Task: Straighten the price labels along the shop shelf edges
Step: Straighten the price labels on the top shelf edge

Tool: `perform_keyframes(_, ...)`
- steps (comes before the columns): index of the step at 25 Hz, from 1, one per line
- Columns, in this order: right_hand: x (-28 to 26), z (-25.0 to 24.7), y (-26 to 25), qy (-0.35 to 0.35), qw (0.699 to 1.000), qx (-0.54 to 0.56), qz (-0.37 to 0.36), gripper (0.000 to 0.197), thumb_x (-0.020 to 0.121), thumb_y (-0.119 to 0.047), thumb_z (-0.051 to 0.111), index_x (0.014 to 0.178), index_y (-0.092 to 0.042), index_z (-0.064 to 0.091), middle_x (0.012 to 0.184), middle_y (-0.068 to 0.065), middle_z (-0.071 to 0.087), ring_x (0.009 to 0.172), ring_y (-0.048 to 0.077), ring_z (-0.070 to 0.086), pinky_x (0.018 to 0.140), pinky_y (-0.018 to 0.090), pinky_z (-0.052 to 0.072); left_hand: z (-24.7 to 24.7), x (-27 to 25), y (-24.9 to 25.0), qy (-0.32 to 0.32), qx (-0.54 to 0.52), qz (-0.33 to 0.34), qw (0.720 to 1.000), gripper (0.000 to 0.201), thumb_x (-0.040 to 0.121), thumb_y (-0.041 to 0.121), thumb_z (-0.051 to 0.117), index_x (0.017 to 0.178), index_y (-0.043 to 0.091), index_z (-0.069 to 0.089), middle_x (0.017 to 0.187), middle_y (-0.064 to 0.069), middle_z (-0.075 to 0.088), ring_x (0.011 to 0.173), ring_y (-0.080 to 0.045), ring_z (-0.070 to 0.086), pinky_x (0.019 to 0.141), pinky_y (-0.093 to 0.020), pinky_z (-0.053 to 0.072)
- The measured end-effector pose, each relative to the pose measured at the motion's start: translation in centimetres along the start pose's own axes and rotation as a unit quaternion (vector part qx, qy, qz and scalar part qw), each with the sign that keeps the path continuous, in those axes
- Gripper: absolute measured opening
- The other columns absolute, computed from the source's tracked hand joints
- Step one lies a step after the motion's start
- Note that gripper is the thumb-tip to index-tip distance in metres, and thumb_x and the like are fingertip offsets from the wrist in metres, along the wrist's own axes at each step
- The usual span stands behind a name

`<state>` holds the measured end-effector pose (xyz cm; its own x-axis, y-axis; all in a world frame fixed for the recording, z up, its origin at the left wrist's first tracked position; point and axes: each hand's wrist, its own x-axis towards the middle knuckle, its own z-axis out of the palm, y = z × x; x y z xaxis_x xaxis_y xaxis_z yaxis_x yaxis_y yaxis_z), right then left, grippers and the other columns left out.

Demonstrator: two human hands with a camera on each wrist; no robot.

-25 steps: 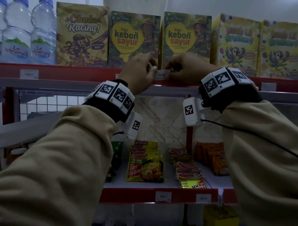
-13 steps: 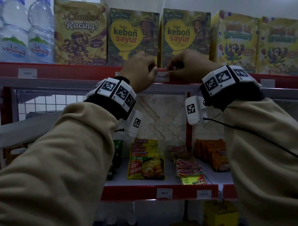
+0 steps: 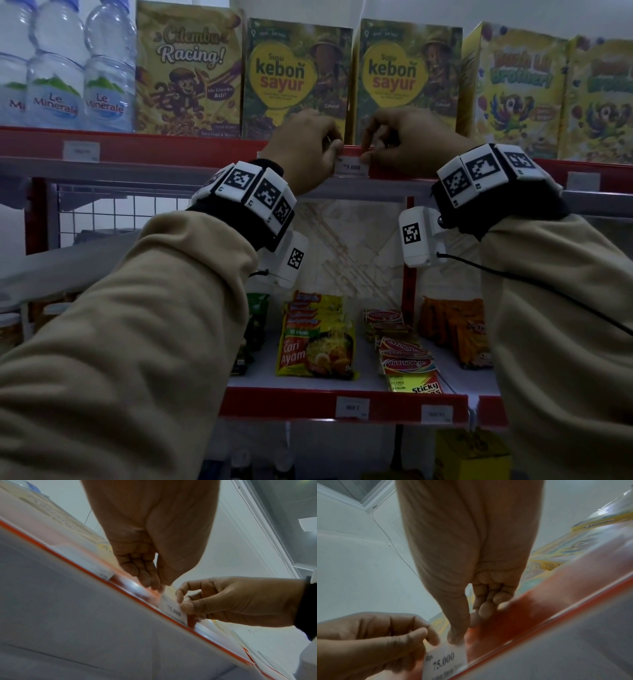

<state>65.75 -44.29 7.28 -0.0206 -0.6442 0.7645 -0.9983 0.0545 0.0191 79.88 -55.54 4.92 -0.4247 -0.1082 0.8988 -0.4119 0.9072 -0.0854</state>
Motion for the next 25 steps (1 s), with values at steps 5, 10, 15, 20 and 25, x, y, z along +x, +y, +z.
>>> perform_keyframes(5, -0.1, 0.5, -0.1, 0.049, 0.998, -0.026, -0.034, 0.020, 0.082, -0.022, 0.070, 0.102, -0.021, 0.066, 0.099, -0.002, 0.051, 0.093, 0.015, 0.050, 0.082, 0.030, 0.041, -0.2, 0.2, -0.1, 0.004, -0.013, 0.004, 1.000, 0.026, 0.098, 0.023, 0.044, 0.098, 0.001, 0.058, 0.089, -0.008, 0.046, 0.088, -0.023, 0.042, 0.075, -0.028, 0.027)
perform_keyframes(10, 0.2, 1.0, -1.6, 0.051, 0.997, -0.027, -0.047, 0.020, 0.083, -0.025, 0.065, 0.102, -0.025, 0.069, 0.098, 0.000, 0.052, 0.106, 0.025, 0.050, 0.092, 0.037, 0.041, -0.2, -0.2, 0.0, 0.023, 0.032, 0.015, 0.999, 0.027, 0.096, 0.023, 0.043, 0.096, 0.003, 0.061, 0.097, -0.015, 0.057, 0.098, -0.031, 0.047, 0.090, -0.036, 0.031)
perform_keyframes(15, 0.9, 2.1, -3.1, 0.041, 0.998, -0.019, -0.035, 0.023, 0.080, -0.030, 0.067, 0.100, -0.019, 0.066, 0.109, 0.009, 0.061, 0.107, 0.029, 0.052, 0.092, 0.043, 0.046, -1.1, -2.4, -1.4, 0.050, 0.005, 0.018, 0.999, 0.025, 0.094, 0.019, 0.046, 0.107, 0.005, 0.064, 0.108, -0.016, 0.055, 0.103, -0.031, 0.049, 0.088, -0.035, 0.036)
perform_keyframes(20, 1.5, 3.6, -5.6, 0.066, 0.998, -0.014, -0.001, 0.023, 0.078, -0.036, 0.070, 0.094, -0.021, 0.063, 0.111, 0.005, 0.060, 0.110, 0.027, 0.050, 0.093, 0.040, 0.043, -3.2, -5.0, -5.2, 0.051, 0.063, -0.028, 0.996, 0.027, 0.092, 0.017, 0.047, 0.114, 0.009, 0.061, 0.112, -0.015, 0.052, 0.108, -0.030, 0.046, 0.091, -0.037, 0.039)
perform_keyframes(25, 3.2, 4.9, -8.7, 0.071, 0.993, -0.060, 0.069, 0.035, 0.075, -0.046, 0.064, 0.099, -0.021, 0.060, 0.116, 0.006, 0.060, 0.118, 0.030, 0.045, 0.099, 0.048, 0.033, -5.0, -6.1, -7.6, 0.012, 0.123, -0.027, 0.992, 0.037, 0.084, 0.021, 0.053, 0.120, 0.015, 0.060, 0.115, -0.011, 0.053, 0.107, -0.031, 0.047, 0.092, -0.043, 0.039)
